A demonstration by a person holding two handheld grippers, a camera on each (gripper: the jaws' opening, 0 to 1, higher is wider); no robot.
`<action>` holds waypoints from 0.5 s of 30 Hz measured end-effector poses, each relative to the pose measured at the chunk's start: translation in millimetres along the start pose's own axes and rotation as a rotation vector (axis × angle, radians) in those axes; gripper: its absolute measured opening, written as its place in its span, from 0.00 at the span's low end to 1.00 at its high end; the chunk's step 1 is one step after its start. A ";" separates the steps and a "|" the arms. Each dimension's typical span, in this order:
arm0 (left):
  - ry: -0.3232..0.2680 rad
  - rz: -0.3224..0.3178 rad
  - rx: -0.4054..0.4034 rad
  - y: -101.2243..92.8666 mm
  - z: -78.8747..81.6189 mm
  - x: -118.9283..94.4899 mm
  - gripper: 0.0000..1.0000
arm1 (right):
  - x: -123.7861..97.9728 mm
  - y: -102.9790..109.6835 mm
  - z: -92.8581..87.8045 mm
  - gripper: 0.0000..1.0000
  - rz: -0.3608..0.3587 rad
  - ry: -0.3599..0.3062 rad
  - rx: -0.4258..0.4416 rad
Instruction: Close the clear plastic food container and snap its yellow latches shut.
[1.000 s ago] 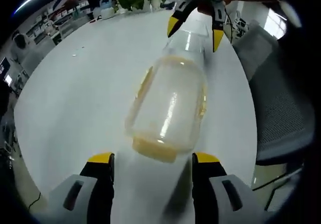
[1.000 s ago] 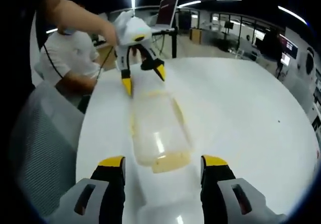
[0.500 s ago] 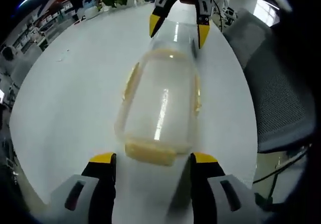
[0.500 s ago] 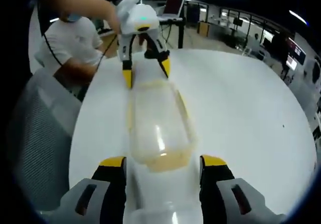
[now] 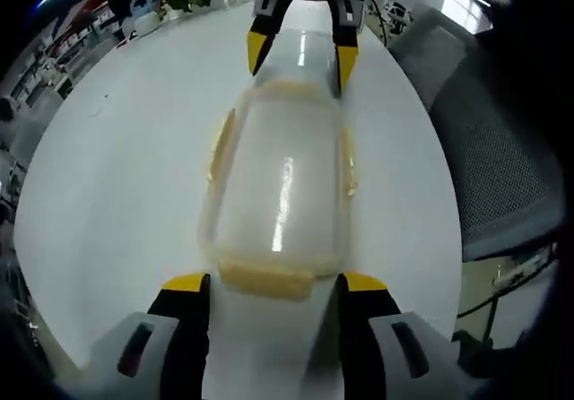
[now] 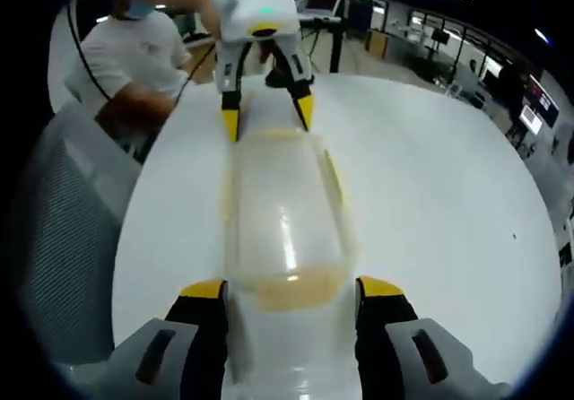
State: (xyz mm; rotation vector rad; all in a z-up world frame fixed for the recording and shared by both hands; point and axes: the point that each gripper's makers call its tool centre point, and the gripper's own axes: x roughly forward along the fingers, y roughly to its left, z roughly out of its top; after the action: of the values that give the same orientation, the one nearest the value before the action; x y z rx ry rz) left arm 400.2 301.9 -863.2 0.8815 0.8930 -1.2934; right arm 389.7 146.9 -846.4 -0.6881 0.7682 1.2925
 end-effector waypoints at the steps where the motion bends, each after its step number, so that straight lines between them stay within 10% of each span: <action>1: 0.001 -0.003 0.004 0.0 0.5 0.3 0.57 | 1.2 1.1 -1.2 0.56 0.005 0.009 -0.005; 15: 0.013 -0.029 0.004 -0.1 -0.1 1.3 0.57 | 7.2 0.5 -13.2 0.46 0.032 0.113 -0.088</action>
State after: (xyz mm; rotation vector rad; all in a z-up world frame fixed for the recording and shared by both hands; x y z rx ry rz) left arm 400.2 301.4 -864.4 0.8836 0.9164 -1.3166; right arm 388.5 140.4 -859.9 -0.8278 0.8203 1.3316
